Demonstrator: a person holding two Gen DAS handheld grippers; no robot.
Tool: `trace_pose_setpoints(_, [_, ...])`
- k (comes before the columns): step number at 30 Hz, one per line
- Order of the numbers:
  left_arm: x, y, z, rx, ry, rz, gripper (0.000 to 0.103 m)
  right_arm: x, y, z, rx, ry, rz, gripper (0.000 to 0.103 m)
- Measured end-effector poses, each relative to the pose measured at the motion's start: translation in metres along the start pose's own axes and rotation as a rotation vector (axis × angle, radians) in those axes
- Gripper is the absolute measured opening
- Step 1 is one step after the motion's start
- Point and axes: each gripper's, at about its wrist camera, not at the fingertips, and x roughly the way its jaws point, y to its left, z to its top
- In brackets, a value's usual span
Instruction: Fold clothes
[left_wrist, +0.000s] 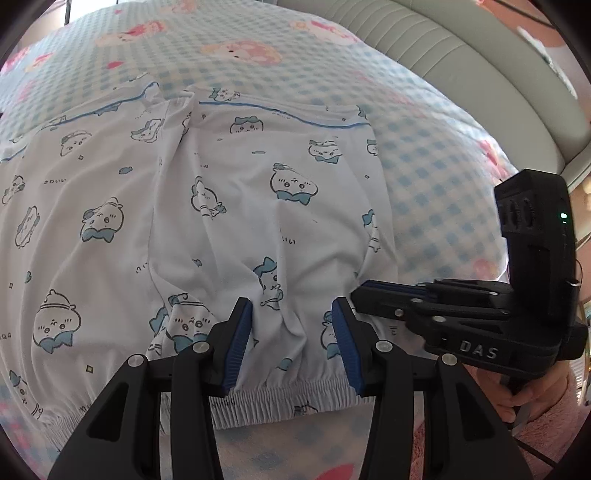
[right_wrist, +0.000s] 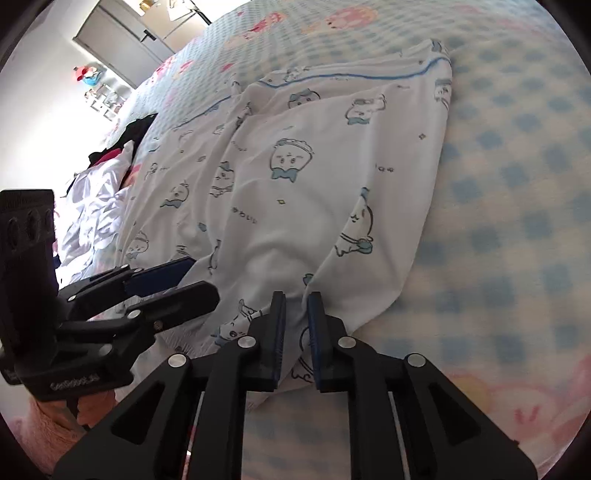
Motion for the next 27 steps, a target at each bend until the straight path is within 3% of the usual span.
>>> trace_pose_setpoints(6, [0.018, -0.005, -0.002, 0.031, 0.057, 0.023, 0.047, 0.003, -0.014, -0.011, -0.006, 0.019, -0.088, 0.008])
trace_pose_setpoints(10, [0.040, -0.003, -0.010, 0.067, 0.139, 0.120, 0.048, 0.002, -0.024, -0.015, 0.000, 0.048, -0.176, 0.004])
trace_pose_setpoints(13, [0.037, -0.006, -0.012, 0.080, 0.131, 0.144, 0.049, -0.011, -0.027, -0.016, 0.007, 0.022, -0.179, 0.003])
trace_pose_setpoints(17, [0.024, -0.006, -0.012, 0.050, 0.090, 0.104, 0.050, -0.030, -0.030, -0.016, 0.016, -0.025, -0.162, 0.006])
trace_pose_setpoints(22, [0.004, -0.011, -0.006, 0.013, 0.014, -0.019, 0.051, -0.045, -0.031, -0.012, 0.022, -0.062, -0.147, 0.014])
trace_pose_setpoints(27, [0.002, -0.027, -0.001, 0.066, -0.001, 0.000, 0.052, -0.041, -0.030, -0.010, 0.037, -0.064, -0.103, 0.014])
